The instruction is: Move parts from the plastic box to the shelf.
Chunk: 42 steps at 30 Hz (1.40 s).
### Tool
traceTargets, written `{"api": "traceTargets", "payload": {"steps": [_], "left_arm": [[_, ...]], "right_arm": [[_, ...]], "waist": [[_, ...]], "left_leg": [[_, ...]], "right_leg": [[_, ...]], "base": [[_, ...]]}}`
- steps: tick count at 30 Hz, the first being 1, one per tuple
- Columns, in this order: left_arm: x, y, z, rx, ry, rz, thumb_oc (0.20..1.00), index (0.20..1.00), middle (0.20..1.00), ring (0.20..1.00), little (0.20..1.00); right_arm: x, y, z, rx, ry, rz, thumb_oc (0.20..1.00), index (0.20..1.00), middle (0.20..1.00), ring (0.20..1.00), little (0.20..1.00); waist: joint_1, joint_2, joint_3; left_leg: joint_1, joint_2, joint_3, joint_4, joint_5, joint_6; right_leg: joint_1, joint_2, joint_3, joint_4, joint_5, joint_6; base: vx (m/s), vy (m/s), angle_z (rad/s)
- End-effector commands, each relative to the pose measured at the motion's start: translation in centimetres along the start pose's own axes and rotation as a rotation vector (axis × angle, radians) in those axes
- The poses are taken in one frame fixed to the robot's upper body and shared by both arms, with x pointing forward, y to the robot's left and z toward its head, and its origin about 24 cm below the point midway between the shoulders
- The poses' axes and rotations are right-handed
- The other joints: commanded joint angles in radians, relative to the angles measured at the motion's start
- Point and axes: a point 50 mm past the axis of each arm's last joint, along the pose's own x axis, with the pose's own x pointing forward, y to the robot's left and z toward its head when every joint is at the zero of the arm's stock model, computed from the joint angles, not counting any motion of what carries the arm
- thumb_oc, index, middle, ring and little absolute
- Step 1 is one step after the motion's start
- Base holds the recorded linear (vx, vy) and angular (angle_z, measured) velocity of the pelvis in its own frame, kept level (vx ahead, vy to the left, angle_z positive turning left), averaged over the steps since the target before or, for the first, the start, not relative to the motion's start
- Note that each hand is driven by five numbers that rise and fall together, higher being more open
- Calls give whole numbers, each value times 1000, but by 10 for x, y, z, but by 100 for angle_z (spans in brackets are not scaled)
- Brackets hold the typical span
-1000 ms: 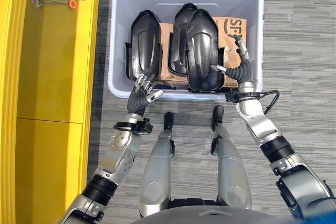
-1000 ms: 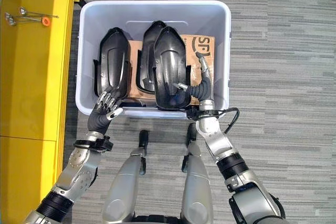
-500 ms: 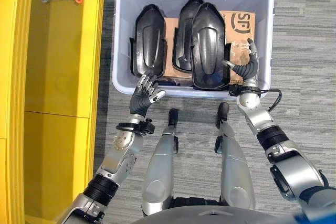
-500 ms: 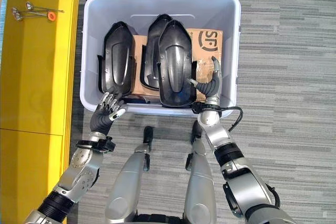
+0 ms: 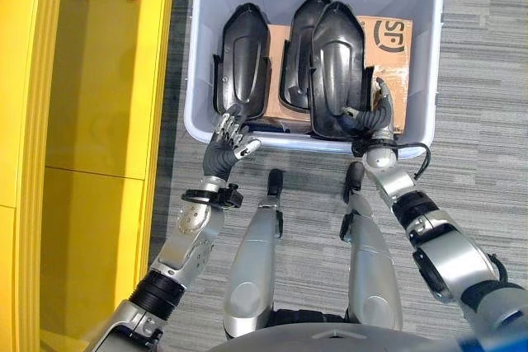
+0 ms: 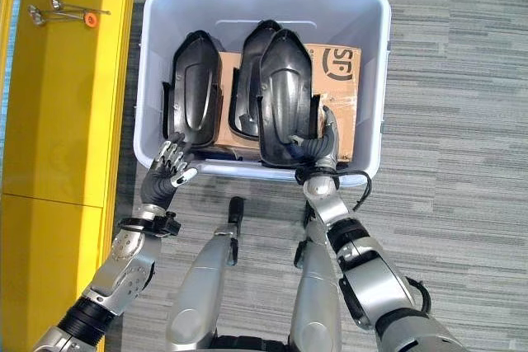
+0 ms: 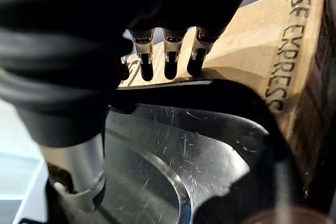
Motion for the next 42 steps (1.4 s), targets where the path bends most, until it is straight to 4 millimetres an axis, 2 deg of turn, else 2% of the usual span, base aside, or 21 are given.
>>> {"api": "traceTargets", "payload": {"steps": [1,2,7,10,11,12,18,28,34,38,41,42], "left_arm": [[-8,-17,14,-11,-59,-110,1000,1000,1000,1000,1000],[-8,-17,14,-11,-59,-110,1000,1000,1000,1000,1000],[-6,-23,12,-20,-44,-156,1000,1000,1000,1000,1000],[-6,-24,11,-18,-42,-166,1000,1000,1000,1000,1000],[-6,-24,11,-18,-42,-168,1000,1000,1000,1000,1000],[-6,-24,12,-17,-41,-170,1000,1000,1000,1000,1000],[-6,-23,13,-13,-45,-168,1000,1000,1000,1000,1000],[-7,-21,15,-2,-47,-168,1000,1000,1000,1000,1000],[-8,-22,14,3,-38,-183,1000,1000,1000,1000,1000],[-8,-20,15,9,-37,-188,1000,1000,1000,1000,1000],[-8,-15,15,21,-37,-168,1000,1000,1000,1000,1000],[-8,-11,15,33,-36,-143,1000,1000,1000,1000,1000]], "right_arm": [[10,-13,-22,143,226,-31,1000,1000,1000,1000,1000],[10,-13,-22,143,226,-31,1000,1000,1000,1000,1000],[12,-26,-44,88,381,-24,1000,1000,1000,1000,1000],[10,-24,-48,27,383,14,1000,1000,1000,1000,1000],[9,-24,-49,11,381,27,580,580,580,580,580],[9,-21,-48,-24,374,52,200,200,200,200,200],[8,-16,-45,-228,304,131,200,200,200,200,200],[3,-10,-48,-424,228,192,200,200,200,200,200],[1,-16,-56,-584,223,226,200,200,200,200,200],[3,-28,-62,-556,262,189,200,200,200,200,200],[7,-33,-56,-471,239,133,200,200,200,200,200],[9,-32,-48,-367,209,95,200,200,200,200,200]], "waist": [[39,45,-18],[39,45,-17],[69,69,-20],[76,75,-22],[77,76,-22],[80,77,-23],[82,71,-23],[82,54,-25],[86,44,-22],[88,40,-23],[83,26,-26],[73,9,-30]], "left_leg": [[12,6,57,-15,-29,7],[12,6,57,-15,-30,7],[3,-2,54,8,-38,11],[2,-3,52,12,-38,13],[2,-3,51,11,-38,14],[1,-5,50,11,-37,14],[-5,-9,48,15,-35,16],[-6,-12,40,15,-34,18],[-2,-13,30,16,-31,17],[2,-14,25,15,-30,17],[15,-10,24,7,-27,16],[28,-8,20,-3,-24,14]], "right_leg": [[-25,-102,25,162,-116,91],[-25,-102,25,162,-116,91],[-18,-109,19,168,-122,93],[-16,-110,17,168,-124,93],[-15,-110,16,168,-123,94],[-17,-110,16,169,-123,94],[-16,-110,13,170,-121,92],[-2,-108,5,165,-118,93],[14,-111,-4,161,-117,93],[27,-110,-12,160,-119,93],[42,-107,-15,150,-115,94],[56,-102,-18,139,-113,93]], "base": [[0,0,0],[0,0,0],[1,-1,-1],[5,-4,6],[0,0,0],[0,0,0],[-3,0,4],[-5,-2,3],[-5,-1,3],[-9,1,12],[-4,1,4],[-6,-11,4]]}}
